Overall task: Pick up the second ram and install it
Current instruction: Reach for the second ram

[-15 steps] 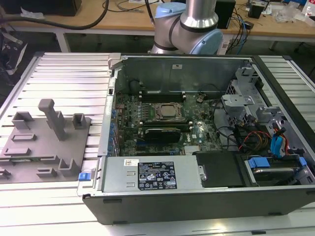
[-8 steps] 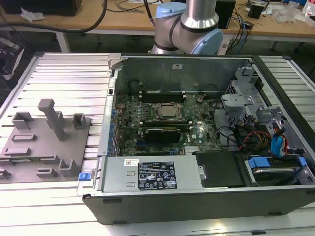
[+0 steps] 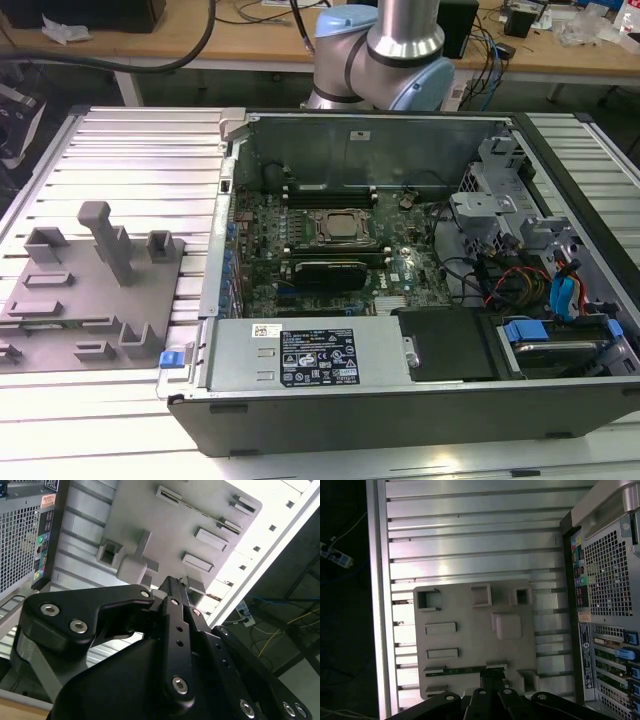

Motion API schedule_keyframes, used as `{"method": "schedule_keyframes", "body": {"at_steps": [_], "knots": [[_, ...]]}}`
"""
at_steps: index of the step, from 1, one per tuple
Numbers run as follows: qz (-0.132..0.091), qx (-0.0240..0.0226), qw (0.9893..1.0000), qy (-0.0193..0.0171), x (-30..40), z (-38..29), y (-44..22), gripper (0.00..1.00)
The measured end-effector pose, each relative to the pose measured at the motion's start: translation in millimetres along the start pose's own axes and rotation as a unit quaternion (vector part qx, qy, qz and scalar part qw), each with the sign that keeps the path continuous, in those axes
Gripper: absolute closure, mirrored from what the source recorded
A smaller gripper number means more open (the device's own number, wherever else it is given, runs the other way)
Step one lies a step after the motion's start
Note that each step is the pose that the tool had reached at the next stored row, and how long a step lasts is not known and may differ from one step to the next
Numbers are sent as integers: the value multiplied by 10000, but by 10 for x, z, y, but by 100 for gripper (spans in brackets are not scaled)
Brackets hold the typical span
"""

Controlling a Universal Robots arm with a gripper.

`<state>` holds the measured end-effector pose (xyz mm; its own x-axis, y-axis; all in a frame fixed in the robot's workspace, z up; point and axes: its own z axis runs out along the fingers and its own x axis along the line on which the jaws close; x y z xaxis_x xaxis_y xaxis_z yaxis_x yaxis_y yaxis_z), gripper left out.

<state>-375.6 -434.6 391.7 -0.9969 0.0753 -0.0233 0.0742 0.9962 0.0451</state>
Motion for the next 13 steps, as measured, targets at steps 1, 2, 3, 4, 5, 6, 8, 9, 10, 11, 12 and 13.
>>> {"method": "schedule_keyframes", "body": {"at_steps": [1, 2, 3, 4, 5, 6, 8, 9, 10, 11, 12, 13], "knots": [[0, 0, 10000, 0, -1, 0, -17, 89], [0, 0, 10000, 0, -2, 1, -29, 89], [0, 0, 10000, 0, -3, 1, -42, 89], [0, 0, 10000, 0, -3, 2, -48, 89], [0, 0, 10000, 0, -4, 2, -54, 89], [0, 0, 10000, 0, -5, 2, -72, 89], [0, 0, 10000, 0, -8, 3, -113, 89], [0, 0, 10000, 0, -9, 4, -125, 89], [0, 0, 10000, 0, -10, 3, -139, 89], [0, 0, 10000, 0, -11, 4, -160, 89], [0, 0, 10000, 0, -13, 4, -185, 89], [0, 0, 10000, 0, -14, 4, -202, 89]]}}
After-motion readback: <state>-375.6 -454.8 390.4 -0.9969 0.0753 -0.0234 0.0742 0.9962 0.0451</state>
